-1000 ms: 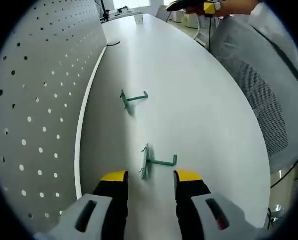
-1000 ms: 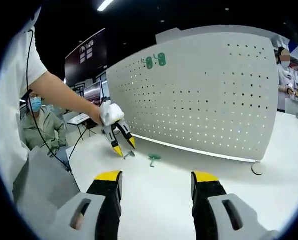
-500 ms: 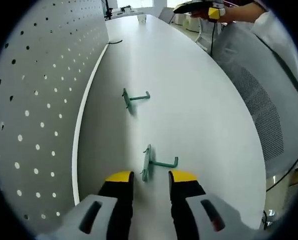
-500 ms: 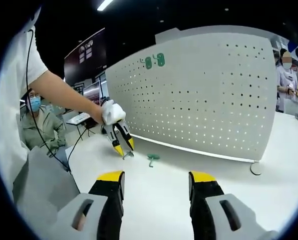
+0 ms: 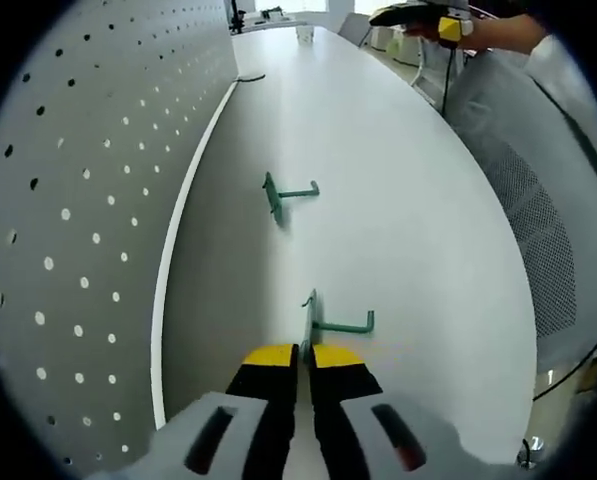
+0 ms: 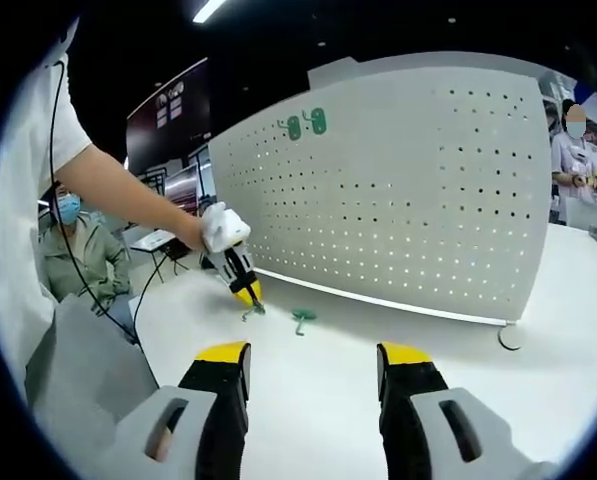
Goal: Insert the hook assembly into the mounting plate slot until the hook locks in place.
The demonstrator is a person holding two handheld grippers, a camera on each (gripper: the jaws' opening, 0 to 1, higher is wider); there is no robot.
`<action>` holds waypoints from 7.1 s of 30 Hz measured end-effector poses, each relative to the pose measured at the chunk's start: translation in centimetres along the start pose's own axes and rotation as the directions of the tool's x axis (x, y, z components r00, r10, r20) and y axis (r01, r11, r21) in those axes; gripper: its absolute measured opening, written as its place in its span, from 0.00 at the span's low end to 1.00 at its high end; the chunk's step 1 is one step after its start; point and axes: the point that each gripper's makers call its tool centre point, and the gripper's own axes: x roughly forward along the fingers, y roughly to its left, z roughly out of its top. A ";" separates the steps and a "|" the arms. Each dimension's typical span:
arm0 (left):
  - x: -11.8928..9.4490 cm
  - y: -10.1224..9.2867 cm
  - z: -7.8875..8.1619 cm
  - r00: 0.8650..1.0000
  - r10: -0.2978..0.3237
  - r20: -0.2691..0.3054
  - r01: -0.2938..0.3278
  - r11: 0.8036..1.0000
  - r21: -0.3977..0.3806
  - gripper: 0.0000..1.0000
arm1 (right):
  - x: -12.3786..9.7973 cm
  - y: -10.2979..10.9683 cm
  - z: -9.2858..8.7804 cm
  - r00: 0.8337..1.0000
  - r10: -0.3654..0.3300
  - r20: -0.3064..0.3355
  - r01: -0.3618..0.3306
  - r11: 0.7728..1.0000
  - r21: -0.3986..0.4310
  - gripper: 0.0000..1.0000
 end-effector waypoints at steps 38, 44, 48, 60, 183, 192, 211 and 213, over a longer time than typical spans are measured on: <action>-3.2 0.5 2.9 0.948 0.232 0.217 -0.203 0.968 -0.148 0.01 | 0.4 0.3 0.0 1.000 0.017 -0.003 -0.017 1.000 -0.002 0.58; -4.5 0.5 3.5 0.924 0.282 0.257 -0.244 0.955 -0.170 0.01 | 0.5 0.3 0.1 1.000 0.019 0.004 -0.019 1.000 -0.005 0.58; -5.7 0.9 4.3 0.889 0.335 0.311 -0.277 0.936 -0.217 0.01 | 0.4 0.4 0.3 1.000 0.019 0.011 -0.019 1.000 -0.007 0.58; -8.3 0.3 6.1 0.799 0.448 0.402 -0.335 0.886 -0.321 0.01 | 0.2 0.4 1.0 0.999 0.018 0.043 -0.018 1.000 -0.002 0.58; -21.0 -4.6 11.7 0.188 0.831 0.524 -0.280 0.557 -0.782 0.02 | 1.5 6.6 11.0 0.906 0.204 0.371 -0.239 0.970 0.050 0.47; -21.1 -4.9 12.5 0.179 0.828 0.531 -0.270 0.560 -0.783 0.02 | 2.3 8.0 11.9 0.895 0.233 0.381 -0.268 0.962 0.041 0.42; -19.6 -4.9 13.7 0.219 0.818 0.532 -0.263 0.575 -0.775 0.02 | 3.7 9.4 12.3 0.895 0.265 0.358 -0.296 0.955 0.032 0.34; -19.6 -5.1 14.0 0.223 0.815 0.535 -0.276 0.579 -0.767 0.02 | 4.0 9.6 12.5 0.891 0.273 0.363 -0.302 0.953 0.027 0.33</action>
